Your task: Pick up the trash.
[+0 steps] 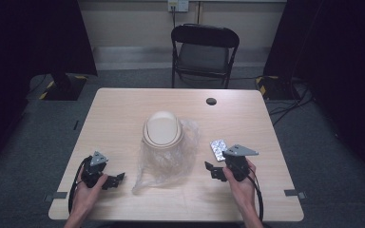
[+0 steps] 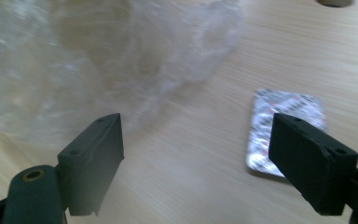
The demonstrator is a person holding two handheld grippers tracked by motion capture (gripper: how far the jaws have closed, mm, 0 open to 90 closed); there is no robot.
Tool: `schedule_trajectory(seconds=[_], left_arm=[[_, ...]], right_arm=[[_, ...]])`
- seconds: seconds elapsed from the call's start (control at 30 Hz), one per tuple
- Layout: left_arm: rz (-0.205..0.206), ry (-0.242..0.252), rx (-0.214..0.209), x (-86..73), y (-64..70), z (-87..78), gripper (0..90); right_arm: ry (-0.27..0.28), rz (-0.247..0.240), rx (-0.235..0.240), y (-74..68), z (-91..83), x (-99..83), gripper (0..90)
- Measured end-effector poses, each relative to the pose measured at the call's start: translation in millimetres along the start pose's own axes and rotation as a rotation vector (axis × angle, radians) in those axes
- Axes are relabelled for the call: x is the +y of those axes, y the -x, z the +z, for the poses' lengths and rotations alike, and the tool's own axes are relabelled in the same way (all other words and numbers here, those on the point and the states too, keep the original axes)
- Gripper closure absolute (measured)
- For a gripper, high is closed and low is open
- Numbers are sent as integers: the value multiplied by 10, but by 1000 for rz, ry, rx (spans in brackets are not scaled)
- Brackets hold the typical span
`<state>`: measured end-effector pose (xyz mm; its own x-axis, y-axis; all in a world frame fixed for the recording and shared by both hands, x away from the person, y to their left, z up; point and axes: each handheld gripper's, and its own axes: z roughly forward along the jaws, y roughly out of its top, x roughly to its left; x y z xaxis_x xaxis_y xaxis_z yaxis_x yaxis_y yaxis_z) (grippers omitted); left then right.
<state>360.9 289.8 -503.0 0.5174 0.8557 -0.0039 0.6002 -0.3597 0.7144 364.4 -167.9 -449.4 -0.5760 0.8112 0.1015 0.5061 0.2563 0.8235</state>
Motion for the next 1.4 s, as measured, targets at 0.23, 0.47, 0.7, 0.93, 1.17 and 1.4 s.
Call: schedule_trajectory(seconds=[0.23, 0.47, 0.7, 0.93, 1.17, 1.4], left_arm=[[0, 0, 0, 0, 0, 0, 0], [0, 0, 0, 0, 0, 0, 0], [0, 0, 0, 0, 0, 0, 0], [0, 0, -1, 0, 1, 0, 0], [0, 0, -1, 0, 0, 0, 0], [3, 2, 2, -1, 4, -1, 3]], right_arm=[[7, -79, 127, -303, 13, 296, 247], [32, -126, 195, -474, 53, 540, 257], [48, -197, 268, -703, 91, 843, 245], [56, -234, 321, -874, 246, 1067, 203], [19, -264, 321, -971, 448, 1186, 189], [4, -271, 301, -992, 561, 1180, 152]])
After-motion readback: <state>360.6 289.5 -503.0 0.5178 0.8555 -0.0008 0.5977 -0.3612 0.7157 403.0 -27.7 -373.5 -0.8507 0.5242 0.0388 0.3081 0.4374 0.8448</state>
